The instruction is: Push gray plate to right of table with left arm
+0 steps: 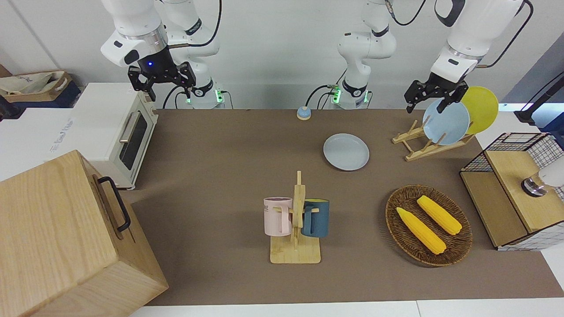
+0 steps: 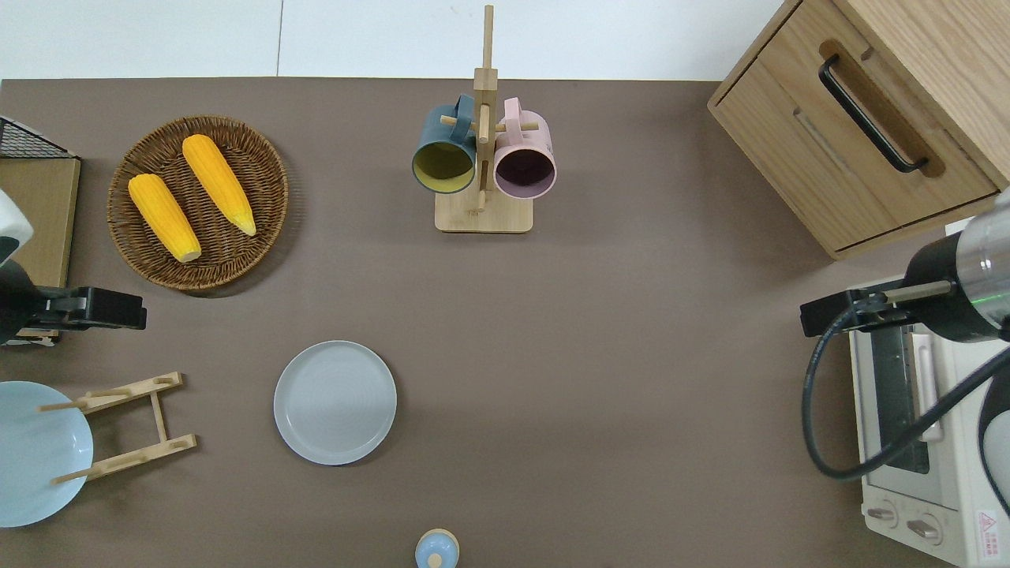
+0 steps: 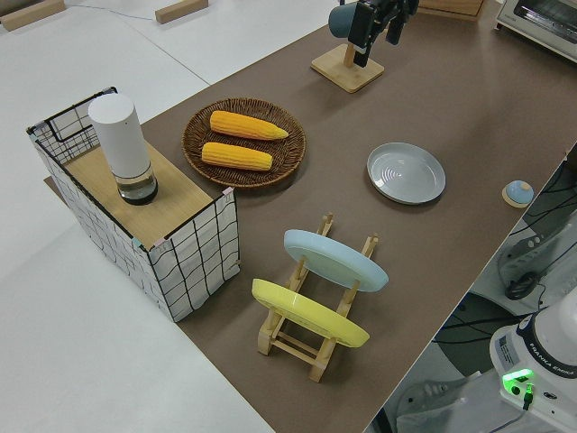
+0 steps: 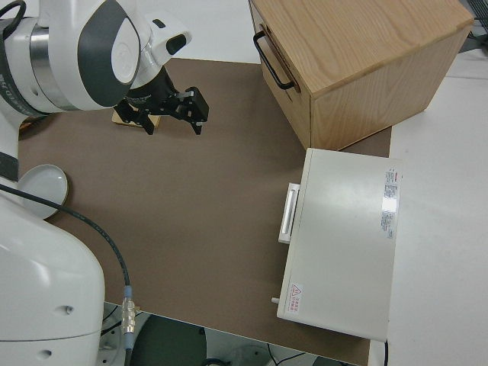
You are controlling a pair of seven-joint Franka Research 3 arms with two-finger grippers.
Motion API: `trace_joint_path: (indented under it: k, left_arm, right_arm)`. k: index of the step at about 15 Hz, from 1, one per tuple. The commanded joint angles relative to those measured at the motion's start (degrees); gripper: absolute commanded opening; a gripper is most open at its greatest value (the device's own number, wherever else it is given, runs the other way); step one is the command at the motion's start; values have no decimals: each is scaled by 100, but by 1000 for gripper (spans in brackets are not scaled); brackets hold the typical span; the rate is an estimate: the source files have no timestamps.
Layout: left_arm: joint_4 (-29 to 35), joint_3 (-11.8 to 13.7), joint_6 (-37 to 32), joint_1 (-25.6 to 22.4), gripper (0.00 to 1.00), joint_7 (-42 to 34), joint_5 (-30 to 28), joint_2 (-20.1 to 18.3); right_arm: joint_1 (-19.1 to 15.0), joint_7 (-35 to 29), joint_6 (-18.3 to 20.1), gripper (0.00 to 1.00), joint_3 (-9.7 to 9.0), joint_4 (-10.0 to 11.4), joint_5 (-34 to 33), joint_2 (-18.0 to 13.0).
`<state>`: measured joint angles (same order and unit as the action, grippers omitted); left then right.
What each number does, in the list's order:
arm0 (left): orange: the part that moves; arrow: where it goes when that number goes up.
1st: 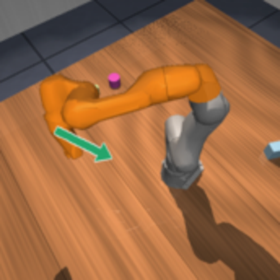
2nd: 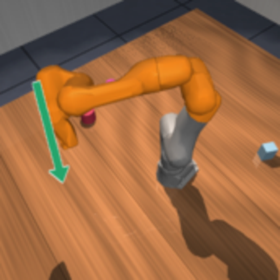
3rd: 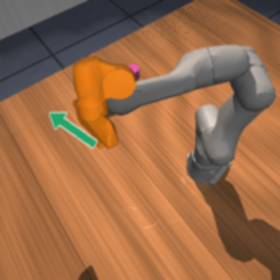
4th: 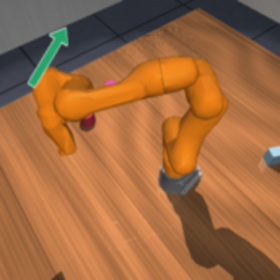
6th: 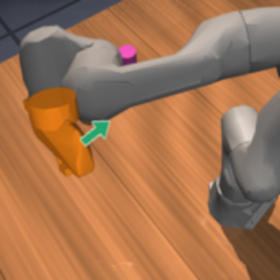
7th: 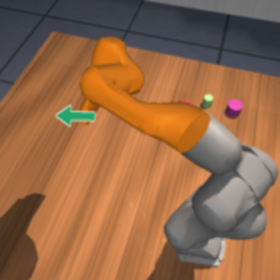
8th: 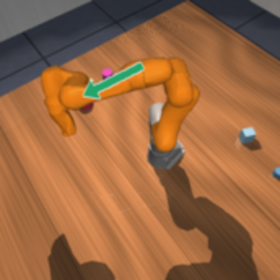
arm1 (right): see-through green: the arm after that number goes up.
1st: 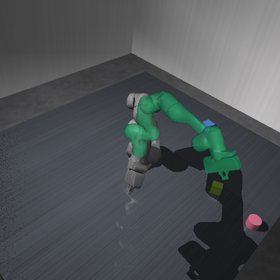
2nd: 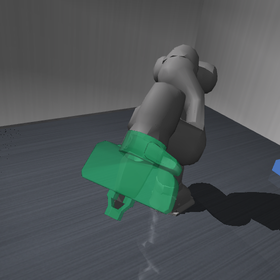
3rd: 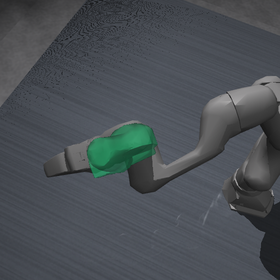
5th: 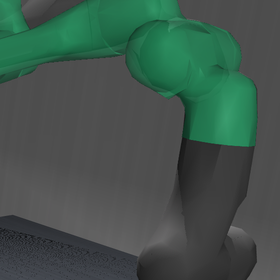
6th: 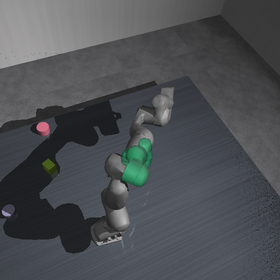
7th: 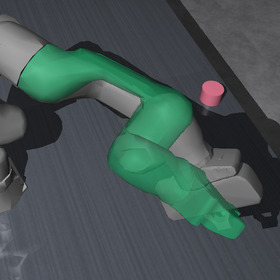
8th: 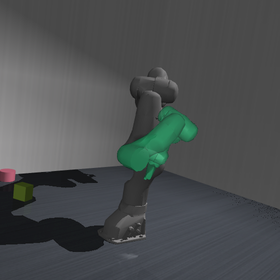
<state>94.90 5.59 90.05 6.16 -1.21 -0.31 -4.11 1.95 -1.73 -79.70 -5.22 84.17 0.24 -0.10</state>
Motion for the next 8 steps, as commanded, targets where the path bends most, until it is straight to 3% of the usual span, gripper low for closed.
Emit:
trace_joint_path:
  k: [1, 8]
  left_arm:
    - [-59, -49, -172, -54, 991, 42, 57, 59]
    - [-15, -58, -357, -10, 993, 51, 48, 59]
  right_arm:
    - [-63, 6, 69, 983, -23, -5, 46, -43]
    - [-63, 15, 69, 983, -32, 3, 46, -43]
